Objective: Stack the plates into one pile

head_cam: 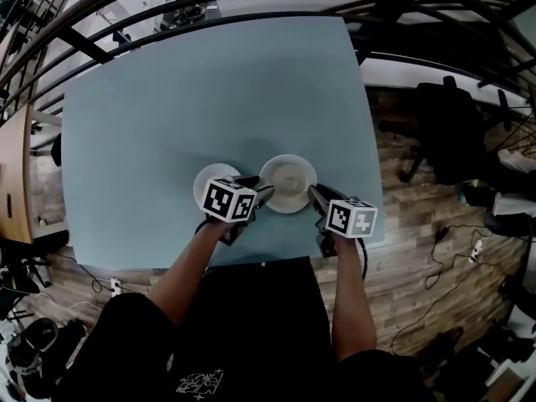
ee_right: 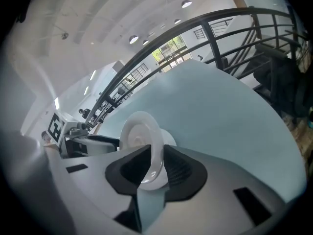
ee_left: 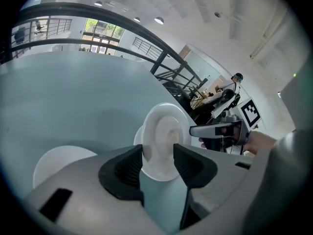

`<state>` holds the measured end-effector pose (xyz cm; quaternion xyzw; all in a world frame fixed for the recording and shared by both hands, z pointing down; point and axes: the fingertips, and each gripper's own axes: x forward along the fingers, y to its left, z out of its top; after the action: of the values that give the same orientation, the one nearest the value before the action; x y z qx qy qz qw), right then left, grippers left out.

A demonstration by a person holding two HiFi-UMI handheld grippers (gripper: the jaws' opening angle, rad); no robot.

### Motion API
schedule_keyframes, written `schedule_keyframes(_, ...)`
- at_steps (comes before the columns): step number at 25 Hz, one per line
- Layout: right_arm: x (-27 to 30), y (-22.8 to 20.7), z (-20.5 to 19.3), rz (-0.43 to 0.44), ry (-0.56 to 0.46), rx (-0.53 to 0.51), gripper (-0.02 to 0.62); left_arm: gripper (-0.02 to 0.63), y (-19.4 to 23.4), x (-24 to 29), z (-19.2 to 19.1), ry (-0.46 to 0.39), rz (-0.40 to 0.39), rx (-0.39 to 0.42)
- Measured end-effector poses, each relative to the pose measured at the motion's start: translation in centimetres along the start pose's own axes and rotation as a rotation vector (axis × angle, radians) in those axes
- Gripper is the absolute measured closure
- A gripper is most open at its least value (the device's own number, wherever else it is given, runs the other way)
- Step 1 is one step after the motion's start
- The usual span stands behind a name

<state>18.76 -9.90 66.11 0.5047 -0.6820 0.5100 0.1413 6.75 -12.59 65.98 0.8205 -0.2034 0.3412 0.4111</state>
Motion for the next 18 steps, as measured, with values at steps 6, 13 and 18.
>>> schedule_keyframes(6, 0.2, -0.3, -1.9, -0.001, 0.04, 0.03, 0.515, 0.405, -0.1, 0.6, -2.1, 0.037, -0.005, -0.021)
schedule_keyframes(13, 0.9, -1.5, -2.9, -0.022, 0.057, 0.037, 0.515, 0.405, 0.5, 1.8, -3.1, 0.054, 0.012, -0.042)
schedule_keyframes(18, 1.5, -1.8, -2.7, -0.036, 0.037, 0.04, 0.515, 0.405, 0.8, 2.4, -3.3, 0.052, 0.034, -0.035)
